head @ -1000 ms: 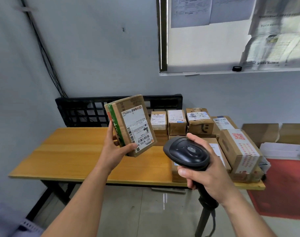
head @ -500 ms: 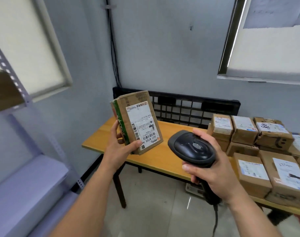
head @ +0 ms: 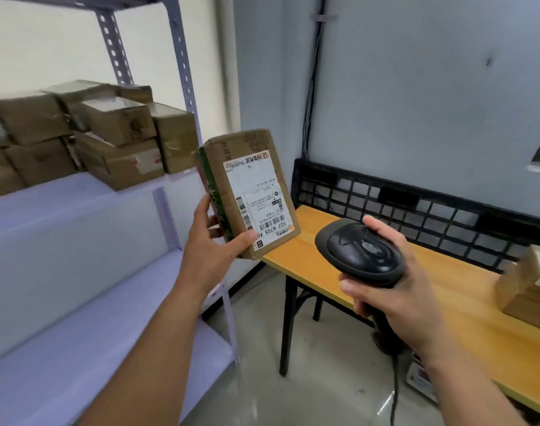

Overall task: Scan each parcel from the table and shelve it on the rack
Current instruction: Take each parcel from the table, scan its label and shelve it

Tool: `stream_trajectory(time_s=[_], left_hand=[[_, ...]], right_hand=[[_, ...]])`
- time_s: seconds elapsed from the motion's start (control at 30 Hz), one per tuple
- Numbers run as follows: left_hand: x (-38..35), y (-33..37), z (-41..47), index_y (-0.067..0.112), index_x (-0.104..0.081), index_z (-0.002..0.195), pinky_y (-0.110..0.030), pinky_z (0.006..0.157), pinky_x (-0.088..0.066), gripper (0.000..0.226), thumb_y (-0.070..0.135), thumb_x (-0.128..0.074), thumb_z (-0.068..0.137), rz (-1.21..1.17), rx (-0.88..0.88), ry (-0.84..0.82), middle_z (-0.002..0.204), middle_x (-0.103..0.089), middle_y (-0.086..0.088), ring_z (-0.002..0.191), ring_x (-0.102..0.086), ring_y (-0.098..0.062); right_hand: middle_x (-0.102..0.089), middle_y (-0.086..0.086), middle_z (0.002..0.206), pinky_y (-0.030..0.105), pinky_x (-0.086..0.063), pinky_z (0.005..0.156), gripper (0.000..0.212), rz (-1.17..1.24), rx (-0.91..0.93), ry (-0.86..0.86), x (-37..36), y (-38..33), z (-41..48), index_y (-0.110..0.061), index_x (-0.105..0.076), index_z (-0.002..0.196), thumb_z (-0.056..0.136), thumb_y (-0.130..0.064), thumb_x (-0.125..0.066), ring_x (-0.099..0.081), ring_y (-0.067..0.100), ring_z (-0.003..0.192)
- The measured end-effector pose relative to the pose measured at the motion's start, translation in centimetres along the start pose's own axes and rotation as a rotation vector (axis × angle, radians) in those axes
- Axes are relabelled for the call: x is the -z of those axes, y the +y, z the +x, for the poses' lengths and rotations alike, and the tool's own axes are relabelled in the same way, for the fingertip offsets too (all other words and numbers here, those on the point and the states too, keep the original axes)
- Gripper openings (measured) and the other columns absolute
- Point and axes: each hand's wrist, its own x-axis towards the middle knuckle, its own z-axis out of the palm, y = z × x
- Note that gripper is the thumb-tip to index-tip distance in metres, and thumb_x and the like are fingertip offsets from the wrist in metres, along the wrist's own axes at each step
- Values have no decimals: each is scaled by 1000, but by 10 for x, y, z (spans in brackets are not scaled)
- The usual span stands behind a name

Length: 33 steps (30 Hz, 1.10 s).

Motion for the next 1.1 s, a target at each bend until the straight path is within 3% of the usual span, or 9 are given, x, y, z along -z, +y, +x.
stream_trajectory(time_s=[0.1, 0.17, 0.27, 0.43, 0.63, 0.8, 0.97, 1.1], left_hand=[[43, 3, 5, 48, -27, 142, -40, 95, -51, 92, 32, -84, 71, 0, -21, 95, 122, -59, 10, 107, -60, -7], [72, 6, 8, 48, -27, 142, -43, 97, -51, 92, 34, -84, 71, 0, -22, 159, 124, -59, 9, 110, -60, -10], [110, 8, 8, 52, -28, 139, -45, 92, -54, 90, 40, -80, 67, -25, -19, 266, 128, -59, 4, 111, -62, -15], [162, 7, 14, 38, -28, 147, -36, 77, -57, 80, 22, -74, 84, -68, 15, 423, 127, -60, -3, 106, -63, -17], [218, 2, 45, 24, -44, 141, -29, 66, -53, 58, 33, -68, 88, -91, 154, 583, 133, -59, 3, 104, -63, -19], [240, -6, 83, 22, -49, 138, -45, 82, -58, 59, 44, -67, 86, -68, 296, 534, 126, -64, -1, 103, -65, -25], [238, -6, 101, 26, -37, 146, -28, 76, -50, 66, 52, -60, 90, -2, 194, 515, 131, -54, 5, 107, -57, -16], [235, -19, 104, 30, -28, 151, -38, 101, -43, 83, 33, -75, 83, 259, 136, 447, 142, -49, 4, 128, -46, -20]], right_hand=[[-67, 16, 102, 38, -54, 49, 84, 25, -4, -53, -34, -2, 17, -51, -54, 126, 56, -15, -83, -61, 33, 54], [-67, 12, 106, 38, -55, 50, 84, 37, 1, -103, -54, -3, 28, -53, -54, 126, 56, -14, -83, -63, 38, 60], [-66, 9, 109, 35, -55, 51, 86, 49, 9, -172, -81, -5, 44, -50, -53, 128, 56, -15, -84, -65, 29, 62], [-65, 11, 111, 34, -54, 49, 90, 39, 16, -273, -119, -5, 65, -41, -48, 135, 64, 2, -84, -61, 23, 55], [-67, 7, 108, 32, -53, 48, 88, 62, 17, -316, -155, 1, 84, -42, -49, 132, 68, 9, -81, -64, 16, 56], [-68, 12, 104, 29, -51, 47, 88, 73, 4, -330, -177, 9, 95, -41, -49, 132, 68, 10, -81, -64, 16, 57], [-67, 3, 109, 31, -52, 49, 88, 79, -6, -327, -183, 12, 106, -45, -51, 130, 68, 9, -82, -65, 19, 59], [-68, 8, 106, 33, -53, 49, 89, 74, 7, -306, -183, 13, 112, -48, -51, 129, 67, 9, -82, -65, 19, 58]])
